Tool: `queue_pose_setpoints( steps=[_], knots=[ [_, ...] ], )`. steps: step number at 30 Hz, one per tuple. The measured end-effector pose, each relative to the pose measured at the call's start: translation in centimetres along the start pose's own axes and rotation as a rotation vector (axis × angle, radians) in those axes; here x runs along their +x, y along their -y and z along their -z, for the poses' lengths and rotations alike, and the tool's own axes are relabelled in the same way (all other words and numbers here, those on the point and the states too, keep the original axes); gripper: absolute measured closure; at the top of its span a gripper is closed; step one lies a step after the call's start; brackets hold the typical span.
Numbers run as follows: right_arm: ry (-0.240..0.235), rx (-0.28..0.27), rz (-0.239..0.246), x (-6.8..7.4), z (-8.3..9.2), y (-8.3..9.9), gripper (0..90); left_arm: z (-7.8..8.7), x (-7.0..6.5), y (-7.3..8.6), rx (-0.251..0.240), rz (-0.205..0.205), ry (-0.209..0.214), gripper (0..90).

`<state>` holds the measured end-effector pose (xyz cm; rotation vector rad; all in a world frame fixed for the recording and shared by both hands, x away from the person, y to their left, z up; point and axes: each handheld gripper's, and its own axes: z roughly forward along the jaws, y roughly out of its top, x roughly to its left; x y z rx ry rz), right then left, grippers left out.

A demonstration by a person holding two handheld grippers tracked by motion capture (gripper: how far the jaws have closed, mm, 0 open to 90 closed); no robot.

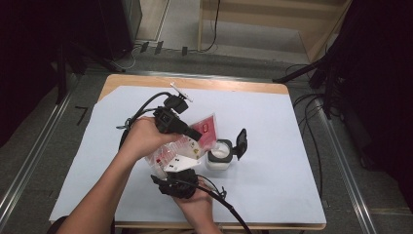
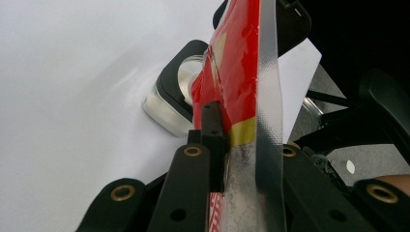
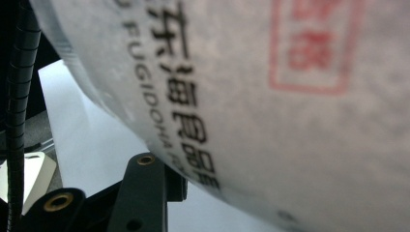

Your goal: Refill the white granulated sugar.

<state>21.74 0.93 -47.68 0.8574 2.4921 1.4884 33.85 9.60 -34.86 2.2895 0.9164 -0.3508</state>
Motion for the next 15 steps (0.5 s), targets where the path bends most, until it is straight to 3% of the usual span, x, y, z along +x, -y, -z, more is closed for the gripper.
queue_pose_setpoints(
  steps=[8,15],
  knots=[
    [0.015,-0.001,-0.001,-0.2,0.1,0.1,60.5,0.9,0.4,0.5,-0.034,0.009,0.045,86.6],
    [0.029,-0.031,-0.009,-0.5,0.5,0.0,60.6,2.3,0.8,1.0,-0.092,0.019,0.081,87.3]
  ],
)
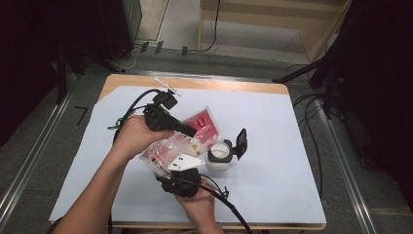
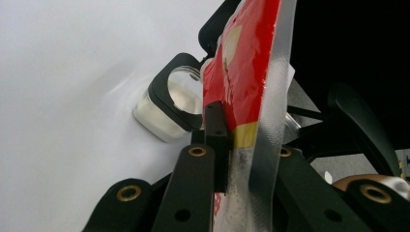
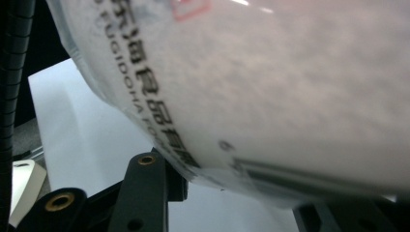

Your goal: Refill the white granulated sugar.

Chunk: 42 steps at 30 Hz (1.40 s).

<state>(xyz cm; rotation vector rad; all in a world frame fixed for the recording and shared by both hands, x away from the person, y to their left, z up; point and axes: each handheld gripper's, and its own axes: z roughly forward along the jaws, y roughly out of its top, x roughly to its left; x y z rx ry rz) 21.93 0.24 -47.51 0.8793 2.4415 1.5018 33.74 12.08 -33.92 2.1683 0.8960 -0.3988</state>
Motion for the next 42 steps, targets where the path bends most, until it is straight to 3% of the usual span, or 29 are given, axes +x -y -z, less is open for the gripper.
queue_pose_setpoints(
  steps=[5,8,17,21,30,32,37,42],
  knots=[
    [0.011,-0.008,-0.006,-0.3,0.3,0.0,60.4,0.7,0.5,0.3,-0.028,-0.007,0.034,87.5],
    [0.019,-0.011,-0.006,-0.6,0.4,0.1,60.5,1.0,0.8,0.5,-0.042,0.012,0.051,87.5],
    [0.050,-0.022,-0.008,-1.4,0.8,0.1,59.8,2.2,0.8,1.2,-0.075,-0.025,0.044,87.3],
    [0.060,-0.018,0.001,-1.6,0.9,0.1,59.7,2.9,0.9,1.6,-0.080,-0.015,0.050,87.6],
    [0.093,-0.001,-0.052,-2.9,1.5,0.1,58.6,4.3,1.5,2.4,-0.117,-0.005,0.080,87.8],
    [0.093,0.003,-0.082,-3.3,1.7,0.0,59.0,4.7,1.6,2.6,-0.122,-0.009,0.089,87.8],
    [0.071,0.004,-0.099,-3.8,1.8,-0.3,59.5,5.2,1.9,2.8,-0.132,-0.007,0.088,88.6],
    [0.061,0.016,-0.081,-3.6,1.5,-0.6,59.0,5.4,1.8,2.8,-0.149,-0.005,0.074,89.6]
  ],
)
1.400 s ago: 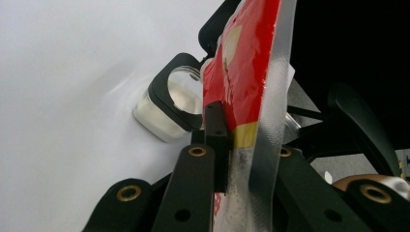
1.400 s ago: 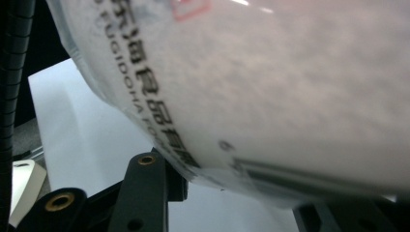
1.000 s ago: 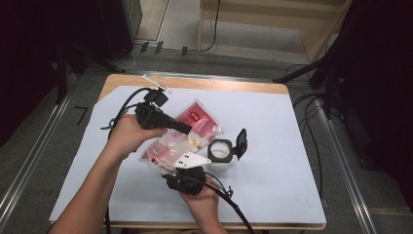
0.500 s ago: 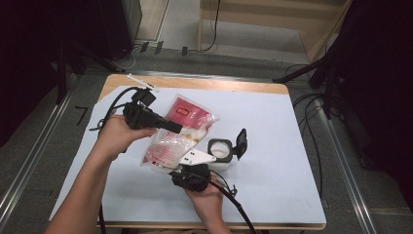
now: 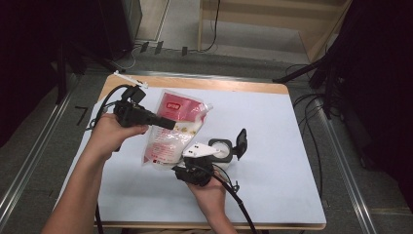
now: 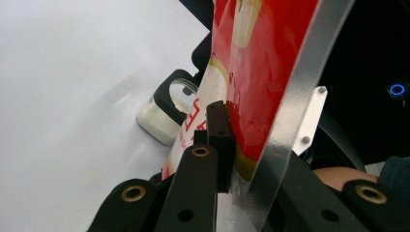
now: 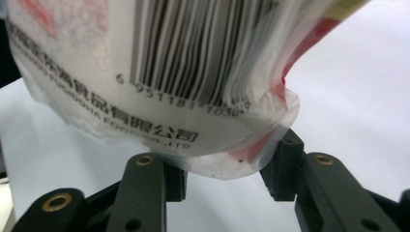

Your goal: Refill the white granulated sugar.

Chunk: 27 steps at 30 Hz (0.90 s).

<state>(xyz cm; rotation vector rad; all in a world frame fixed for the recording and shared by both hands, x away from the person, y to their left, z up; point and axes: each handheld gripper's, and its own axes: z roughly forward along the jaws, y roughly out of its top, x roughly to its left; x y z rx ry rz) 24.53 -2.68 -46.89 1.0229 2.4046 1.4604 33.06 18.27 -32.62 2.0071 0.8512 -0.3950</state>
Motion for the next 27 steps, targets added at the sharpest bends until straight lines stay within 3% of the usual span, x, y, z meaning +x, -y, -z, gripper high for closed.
queue_pose_setpoints(
  steps=[6,12,16,23,27],
  knots=[
    [-0.052,0.052,0.043,0.1,-0.2,-0.4,60.1,0.5,0.3,0.1,-0.021,0.007,-0.022,90.0],
    [-0.095,0.068,0.040,-0.4,0.0,-0.7,58.9,1.6,-0.1,0.0,-0.089,-0.002,-0.021,90.0],
    [-0.145,0.079,0.010,-1.2,0.2,-0.6,58.2,2.5,-0.2,0.0,-0.115,-0.012,-0.098,90.0],
    [-0.200,0.090,0.037,-2.0,0.7,-0.8,56.9,3.2,1.1,0.3,-0.152,-0.003,-0.137,90.0],
    [-0.224,0.089,0.036,-2.7,1.2,-1.0,56.3,3.0,1.9,0.4,-0.165,-0.003,-0.185,90.0]
  ],
)
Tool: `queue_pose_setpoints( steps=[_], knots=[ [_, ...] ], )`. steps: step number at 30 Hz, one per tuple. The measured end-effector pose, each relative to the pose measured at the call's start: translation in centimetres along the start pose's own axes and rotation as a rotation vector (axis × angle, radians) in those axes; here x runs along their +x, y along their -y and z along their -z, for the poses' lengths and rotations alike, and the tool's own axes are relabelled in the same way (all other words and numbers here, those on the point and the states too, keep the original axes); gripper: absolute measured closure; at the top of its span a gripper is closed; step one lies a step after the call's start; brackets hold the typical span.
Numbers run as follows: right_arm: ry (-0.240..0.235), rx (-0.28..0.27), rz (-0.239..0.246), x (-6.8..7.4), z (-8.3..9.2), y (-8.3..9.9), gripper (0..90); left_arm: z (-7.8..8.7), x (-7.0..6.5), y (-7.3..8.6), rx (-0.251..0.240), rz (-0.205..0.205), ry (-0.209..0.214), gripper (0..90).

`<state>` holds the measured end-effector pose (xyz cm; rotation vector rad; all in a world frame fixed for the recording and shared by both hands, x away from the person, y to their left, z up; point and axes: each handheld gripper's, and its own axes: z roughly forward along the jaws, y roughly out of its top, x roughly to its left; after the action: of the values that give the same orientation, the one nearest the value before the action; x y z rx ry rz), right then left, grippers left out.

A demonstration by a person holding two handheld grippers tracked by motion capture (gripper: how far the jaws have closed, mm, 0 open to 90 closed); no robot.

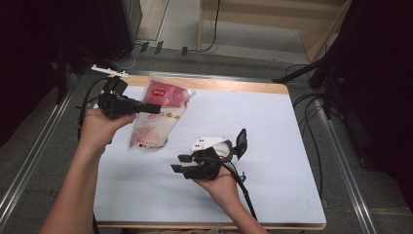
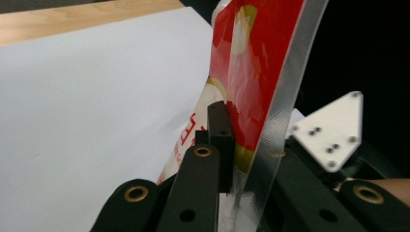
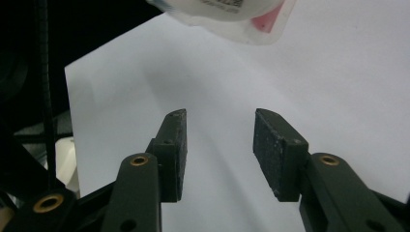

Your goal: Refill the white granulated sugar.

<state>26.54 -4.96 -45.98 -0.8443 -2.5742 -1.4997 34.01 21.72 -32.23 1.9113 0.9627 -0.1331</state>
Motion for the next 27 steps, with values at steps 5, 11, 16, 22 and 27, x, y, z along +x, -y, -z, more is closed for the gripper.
queue_pose_setpoints(
  steps=[5,11,16,22,27],
  knots=[
    [-0.016,0.009,0.026,-0.3,1.1,0.0,56.4,-0.8,1.5,0.2,-0.013,0.044,-0.030,90.0],
    [-0.020,0.020,0.062,-0.5,2.7,0.3,56.1,-2.3,2.7,0.6,-0.026,0.028,-0.062,90.0],
    [-0.027,0.008,0.058,-0.6,4.1,0.6,55.2,-3.6,3.1,0.7,-0.051,-0.017,-0.083,90.0],
    [-0.006,0.002,0.055,-0.5,5.5,1.4,54.3,-5.3,3.9,1.2,-0.080,-0.033,-0.094,90.0],
    [0.001,0.000,0.025,-0.6,6.2,2.2,54.3,-6.3,4.9,1.9,-0.056,-0.007,-0.097,90.0]
  ],
)
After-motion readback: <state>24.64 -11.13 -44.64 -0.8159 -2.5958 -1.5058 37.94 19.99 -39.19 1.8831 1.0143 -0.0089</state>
